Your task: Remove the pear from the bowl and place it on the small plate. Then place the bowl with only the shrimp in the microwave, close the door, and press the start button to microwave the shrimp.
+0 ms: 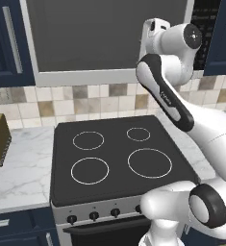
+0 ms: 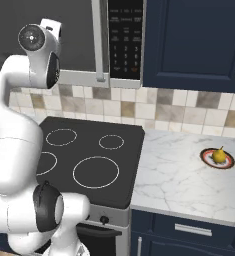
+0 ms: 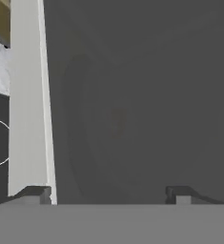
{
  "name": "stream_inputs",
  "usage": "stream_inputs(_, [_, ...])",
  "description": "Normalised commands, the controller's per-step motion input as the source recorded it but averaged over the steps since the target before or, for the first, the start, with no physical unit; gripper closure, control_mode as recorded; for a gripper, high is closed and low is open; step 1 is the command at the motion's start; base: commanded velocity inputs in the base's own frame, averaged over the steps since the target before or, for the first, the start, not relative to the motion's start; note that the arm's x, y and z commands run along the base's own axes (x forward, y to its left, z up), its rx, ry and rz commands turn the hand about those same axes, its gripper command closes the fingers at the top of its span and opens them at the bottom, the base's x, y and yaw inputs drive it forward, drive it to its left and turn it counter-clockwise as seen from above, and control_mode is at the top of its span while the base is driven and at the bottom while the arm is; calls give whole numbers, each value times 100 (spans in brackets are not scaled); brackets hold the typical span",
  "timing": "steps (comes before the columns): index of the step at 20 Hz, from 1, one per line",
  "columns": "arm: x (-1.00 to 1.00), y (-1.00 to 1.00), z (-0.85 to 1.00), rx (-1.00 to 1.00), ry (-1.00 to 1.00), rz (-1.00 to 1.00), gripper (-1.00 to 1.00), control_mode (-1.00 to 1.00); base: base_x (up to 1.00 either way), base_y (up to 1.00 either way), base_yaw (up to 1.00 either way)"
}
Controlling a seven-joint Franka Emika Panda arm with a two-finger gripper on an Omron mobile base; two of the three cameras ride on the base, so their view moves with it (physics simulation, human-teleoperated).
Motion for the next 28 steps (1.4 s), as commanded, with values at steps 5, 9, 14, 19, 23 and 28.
stream_inputs(5, [62, 0, 1, -5, 0, 10, -100, -100, 0, 0, 0])
stream_inputs(9, [49, 0, -9, -6, 0, 10, -100, -100, 0, 0, 0])
stream_inputs(14, [85, 0, -52, -2, 10, 16, -100, -100, 0, 0, 0])
stream_inputs(19, [17, 0, -45, -1, 7, 12, -100, -100, 0, 0, 0])
stream_inputs(23, [-100, 0, -20, 0, -23, 0, -100, -100, 0, 0, 0])
stream_inputs(28, [-100, -51, -12, 1, -13, 0, -100, -100, 0, 0, 0])
